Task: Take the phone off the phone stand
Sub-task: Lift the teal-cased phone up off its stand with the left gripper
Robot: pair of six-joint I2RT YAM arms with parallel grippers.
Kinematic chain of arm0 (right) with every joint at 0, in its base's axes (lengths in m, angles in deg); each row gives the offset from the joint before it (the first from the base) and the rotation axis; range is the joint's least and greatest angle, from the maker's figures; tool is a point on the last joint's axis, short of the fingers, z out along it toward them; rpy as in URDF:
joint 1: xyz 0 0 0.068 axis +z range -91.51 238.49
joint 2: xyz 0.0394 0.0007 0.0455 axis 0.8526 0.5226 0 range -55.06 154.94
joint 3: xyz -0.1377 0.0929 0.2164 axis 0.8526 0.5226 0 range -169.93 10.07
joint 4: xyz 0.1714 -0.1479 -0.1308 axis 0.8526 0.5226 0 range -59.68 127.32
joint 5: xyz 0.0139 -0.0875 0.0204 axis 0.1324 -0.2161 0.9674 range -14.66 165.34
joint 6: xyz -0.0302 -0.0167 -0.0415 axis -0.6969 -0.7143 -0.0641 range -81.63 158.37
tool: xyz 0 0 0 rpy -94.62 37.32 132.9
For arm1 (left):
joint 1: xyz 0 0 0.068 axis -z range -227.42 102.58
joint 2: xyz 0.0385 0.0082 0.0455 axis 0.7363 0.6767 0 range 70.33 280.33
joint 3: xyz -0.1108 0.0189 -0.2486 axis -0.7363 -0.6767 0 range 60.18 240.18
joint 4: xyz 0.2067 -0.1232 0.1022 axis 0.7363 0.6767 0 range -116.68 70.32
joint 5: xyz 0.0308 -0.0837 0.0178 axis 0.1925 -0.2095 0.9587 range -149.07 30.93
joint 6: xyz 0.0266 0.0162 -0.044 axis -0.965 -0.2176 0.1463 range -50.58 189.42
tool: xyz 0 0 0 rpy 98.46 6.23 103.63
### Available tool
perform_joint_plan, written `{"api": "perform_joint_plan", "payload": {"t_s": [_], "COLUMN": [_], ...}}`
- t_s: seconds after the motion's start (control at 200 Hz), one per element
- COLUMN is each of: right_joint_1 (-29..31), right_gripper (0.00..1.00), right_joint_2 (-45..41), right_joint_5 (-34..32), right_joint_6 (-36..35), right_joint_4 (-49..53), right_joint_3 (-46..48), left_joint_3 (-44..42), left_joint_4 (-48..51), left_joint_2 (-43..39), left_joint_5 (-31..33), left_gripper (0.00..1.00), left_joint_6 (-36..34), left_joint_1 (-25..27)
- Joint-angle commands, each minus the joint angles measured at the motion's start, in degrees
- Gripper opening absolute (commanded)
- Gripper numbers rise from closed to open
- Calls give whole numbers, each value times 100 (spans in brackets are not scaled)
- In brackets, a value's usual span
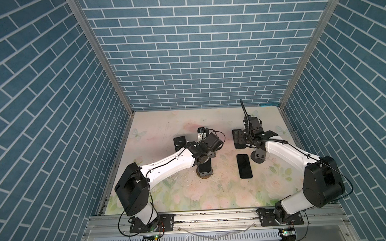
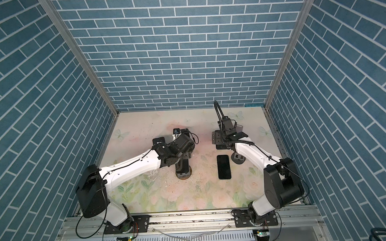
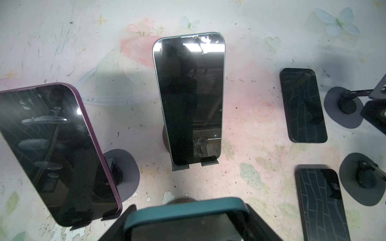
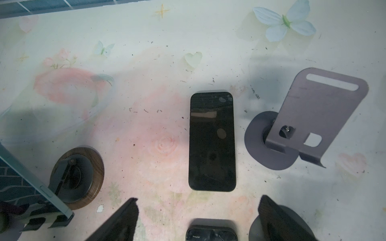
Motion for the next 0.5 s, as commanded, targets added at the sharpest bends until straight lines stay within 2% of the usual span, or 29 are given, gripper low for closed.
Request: {"api": "perform_joint_plan", "payload": {"t_s": [0.0,0.495], "right_joint_1": [-16,-20], "right_gripper": [91,91], "right_joint_2": [-178,-261], "right_joint_5": [-82,-193], "right_joint_6": [-8,-90], "right_joint_4": [70,158], "right_joint_3": [31,-41], "left_joint_3": [193,-129], "left_joint_4": [-79,-125], "left_joint_2": [-247,-822], "left_joint_5": [229,588], "left_gripper": [56,56], "left_joint_6": [-181,-213], "left_joint_1": [84,128]}}
